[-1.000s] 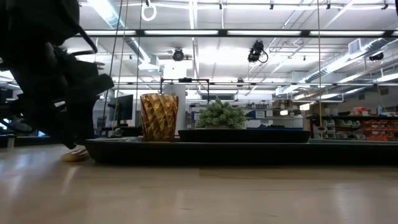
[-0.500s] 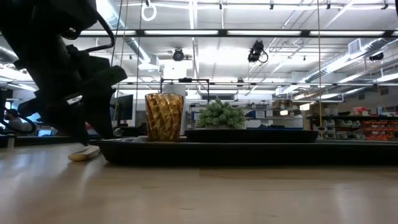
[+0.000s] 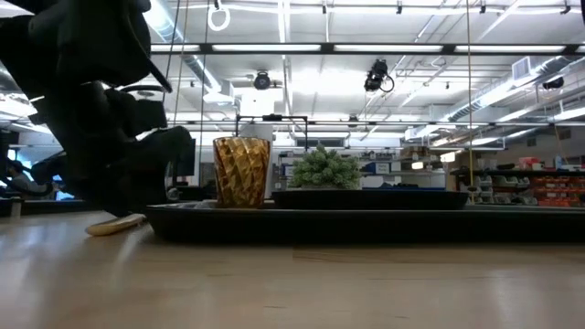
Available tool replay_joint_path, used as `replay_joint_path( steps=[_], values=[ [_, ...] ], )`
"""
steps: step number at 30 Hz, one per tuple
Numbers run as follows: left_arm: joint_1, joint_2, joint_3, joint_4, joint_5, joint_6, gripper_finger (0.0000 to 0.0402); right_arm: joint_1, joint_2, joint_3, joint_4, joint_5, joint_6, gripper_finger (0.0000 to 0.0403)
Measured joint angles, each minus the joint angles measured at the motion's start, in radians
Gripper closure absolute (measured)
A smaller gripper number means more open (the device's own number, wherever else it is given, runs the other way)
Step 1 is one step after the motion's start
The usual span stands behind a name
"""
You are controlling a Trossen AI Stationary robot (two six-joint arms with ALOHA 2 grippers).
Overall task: Pick and place plate/cup/fork/spoon on tray
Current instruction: Put the orange spoon on the black serving tray to the left of the black plate
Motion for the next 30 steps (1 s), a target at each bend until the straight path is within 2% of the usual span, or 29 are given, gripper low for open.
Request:
replay_joint_path(
  steps=[3,6,14,17,22,24,27,30],
  values=[
    [0.001,-0.001,-0.001,0.000,-0.001,-0.006,0.0169,0.000,0.000,0.000,0.000,0.000,0.000,0.0239],
    [0.000,-0.002,-0.002,-0.010,0.014,0.001,0.0206,0.000,0.000,0.000,-0.001,0.000,0.000,0.0239],
    [-0.003,-0.001,-0.001,-0.012,0.030,0.027,0.0374,0.000,0.000,0.000,-0.001,0.001,0.006,0.0239],
    [-0.003,-0.010,-0.001,-0.020,0.031,0.040,0.0378,0.000,0.000,0.000,-0.001,0.000,0.005,0.0239],
    [-0.002,-0.050,0.009,-0.104,0.061,0.044,0.0345,-0.001,-0.002,0.000,-0.028,0.009,0.006,0.0239],
    [-0.003,-0.069,0.036,-0.219,0.085,0.043,0.0347,0.000,-0.002,0.000,-0.053,0.040,0.020,0.0239],
    [-0.004,-0.105,0.116,-0.403,0.095,0.040,0.0371,0.011,-0.003,0.000,-0.098,0.066,0.063,0.0239],
    [-0.003,-0.125,0.208,-0.666,0.099,0.018,0.0396,0.029,-0.003,0.000,-0.137,0.067,0.109,0.0239]
  ],
)
